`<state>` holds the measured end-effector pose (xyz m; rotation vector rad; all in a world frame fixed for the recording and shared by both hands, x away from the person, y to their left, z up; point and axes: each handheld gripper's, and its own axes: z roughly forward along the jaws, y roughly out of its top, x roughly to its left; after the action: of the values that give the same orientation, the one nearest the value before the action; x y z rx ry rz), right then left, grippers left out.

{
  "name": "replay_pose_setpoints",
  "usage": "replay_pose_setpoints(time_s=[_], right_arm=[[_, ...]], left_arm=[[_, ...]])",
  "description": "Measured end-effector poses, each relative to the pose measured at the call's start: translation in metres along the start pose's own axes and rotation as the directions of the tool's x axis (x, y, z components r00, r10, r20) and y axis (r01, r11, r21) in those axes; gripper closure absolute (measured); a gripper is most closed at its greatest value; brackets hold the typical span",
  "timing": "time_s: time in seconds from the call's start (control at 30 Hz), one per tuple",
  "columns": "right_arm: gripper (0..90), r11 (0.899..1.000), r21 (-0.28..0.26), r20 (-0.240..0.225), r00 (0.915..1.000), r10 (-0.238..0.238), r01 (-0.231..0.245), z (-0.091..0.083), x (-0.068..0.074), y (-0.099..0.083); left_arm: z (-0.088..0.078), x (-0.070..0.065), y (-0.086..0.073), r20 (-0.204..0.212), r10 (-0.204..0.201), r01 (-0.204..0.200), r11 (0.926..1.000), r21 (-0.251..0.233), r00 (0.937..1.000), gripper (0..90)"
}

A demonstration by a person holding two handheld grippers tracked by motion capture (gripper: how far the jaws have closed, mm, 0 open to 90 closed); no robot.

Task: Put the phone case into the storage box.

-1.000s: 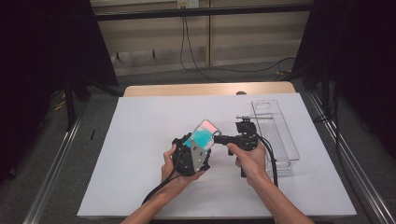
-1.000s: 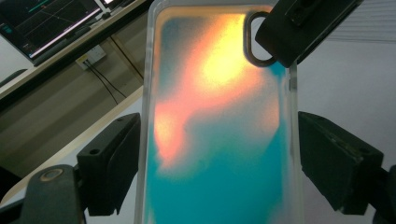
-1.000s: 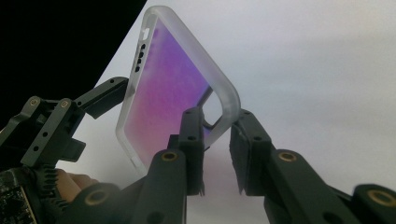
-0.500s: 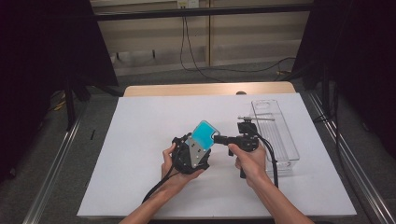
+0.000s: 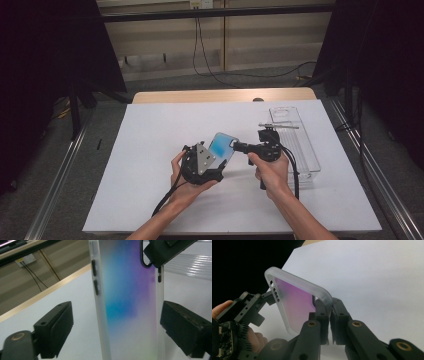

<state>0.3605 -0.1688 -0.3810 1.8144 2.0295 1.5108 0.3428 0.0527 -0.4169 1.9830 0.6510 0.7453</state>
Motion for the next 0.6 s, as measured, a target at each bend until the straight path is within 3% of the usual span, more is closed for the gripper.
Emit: replay_pose_setpoints(time_s=[0.1,0.23,0.37,0.6], right_arm=[[85.3,1.000,-0.002,0.003,1.0000,-0.003,0.003,-0.001,-0.001,0.001],[85.3,1.000,-0.013,0.012,0.9998,-0.015,0.016,-0.004,-0.002,0.002],[85.3,0.999,-0.029,0.011,0.9998,-0.015,0.015,-0.008,-0.003,0.003],[85.3,0.999,-0.044,0.017,0.9995,-0.028,0.028,-0.013,-0.005,0.005]], left_arm=[[-0.001,0.002,0.001,0.032,-0.035,0.035,0.9994,0.008,0.9989,7.6],[-0.005,0.004,0.003,0.051,-0.045,0.045,0.9989,0.013,0.9976,6.8],[-0.008,0.010,0.003,0.086,-0.092,0.091,0.9958,0.012,0.9921,5.7],[-0.010,0.016,0.001,0.099,-0.107,0.107,0.9942,0.012,0.9893,3.8]])
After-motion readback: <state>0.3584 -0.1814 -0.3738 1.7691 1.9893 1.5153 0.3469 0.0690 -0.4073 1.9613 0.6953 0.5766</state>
